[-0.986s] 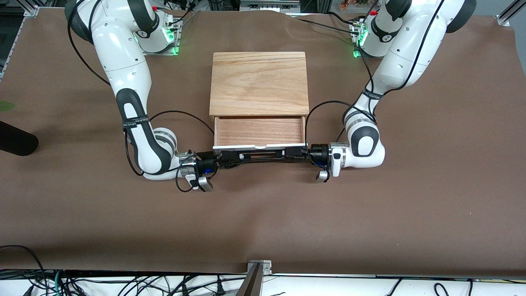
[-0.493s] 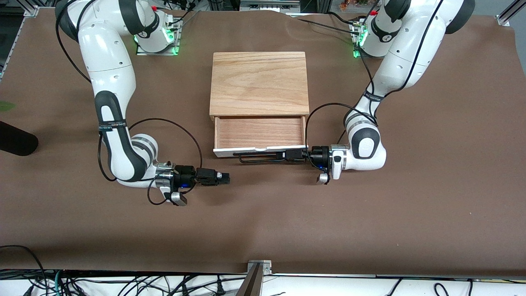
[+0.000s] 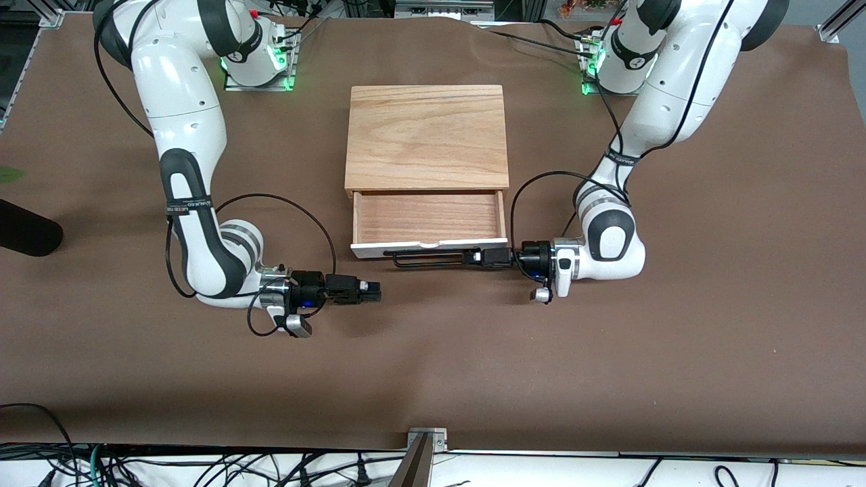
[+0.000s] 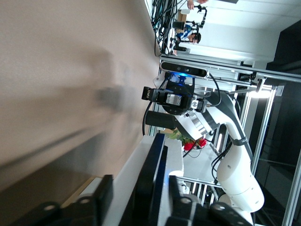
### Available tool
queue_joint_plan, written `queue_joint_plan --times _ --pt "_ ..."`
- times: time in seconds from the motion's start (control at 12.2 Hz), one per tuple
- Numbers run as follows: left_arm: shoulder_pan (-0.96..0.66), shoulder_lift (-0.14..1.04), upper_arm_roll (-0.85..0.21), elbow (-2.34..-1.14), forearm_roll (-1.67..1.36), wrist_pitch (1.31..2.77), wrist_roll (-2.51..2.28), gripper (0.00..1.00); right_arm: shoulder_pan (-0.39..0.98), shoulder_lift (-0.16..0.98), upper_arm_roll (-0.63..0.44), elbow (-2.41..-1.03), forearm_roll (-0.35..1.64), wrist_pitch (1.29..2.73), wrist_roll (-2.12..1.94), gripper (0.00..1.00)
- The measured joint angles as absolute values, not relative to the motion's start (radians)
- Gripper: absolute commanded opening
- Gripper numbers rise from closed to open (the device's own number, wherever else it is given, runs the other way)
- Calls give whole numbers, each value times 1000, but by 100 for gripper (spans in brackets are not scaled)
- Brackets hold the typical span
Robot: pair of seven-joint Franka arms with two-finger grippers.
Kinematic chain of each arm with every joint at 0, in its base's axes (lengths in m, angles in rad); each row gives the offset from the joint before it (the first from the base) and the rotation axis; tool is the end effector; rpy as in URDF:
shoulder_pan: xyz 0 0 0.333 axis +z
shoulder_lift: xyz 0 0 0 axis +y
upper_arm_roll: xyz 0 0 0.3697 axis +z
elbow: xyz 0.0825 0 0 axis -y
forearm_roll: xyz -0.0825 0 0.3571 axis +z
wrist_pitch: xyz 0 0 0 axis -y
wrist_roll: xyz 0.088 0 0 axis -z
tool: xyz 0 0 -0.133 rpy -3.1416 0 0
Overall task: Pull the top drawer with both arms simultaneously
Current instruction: 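Open both grippers and draw them back from the handle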
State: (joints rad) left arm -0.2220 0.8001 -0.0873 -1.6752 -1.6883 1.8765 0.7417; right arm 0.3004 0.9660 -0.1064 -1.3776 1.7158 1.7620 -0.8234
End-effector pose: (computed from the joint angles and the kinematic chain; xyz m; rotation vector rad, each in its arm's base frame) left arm 0.6369 -0.2966 0.2193 1.6741 0.1420 -0.1327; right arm 0.7101 0.2790 0.2115 -1.6856 -0.0543 -0.0473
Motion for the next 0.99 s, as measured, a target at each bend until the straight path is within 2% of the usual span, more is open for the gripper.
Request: queue_joint_plan --times 0.16,0.41,0.82,0.99 --pt "-216 759 -80 -1678 -1589 1880 654 100 299 965 -153 -1367 1652 1762 -808 100" --pt "-181 637 -46 -1684 -1312 1882 507 100 291 944 -248 -1347 1494 1756 -763 100" --pt "-96 412 -39 -1706 -762 1870 294 100 290 812 -341 -1332 1074 1755 -584 100" --pt "-86 317 -39 -1710 -567 1814 241 100 291 746 -352 -1332 875 1740 -486 100"
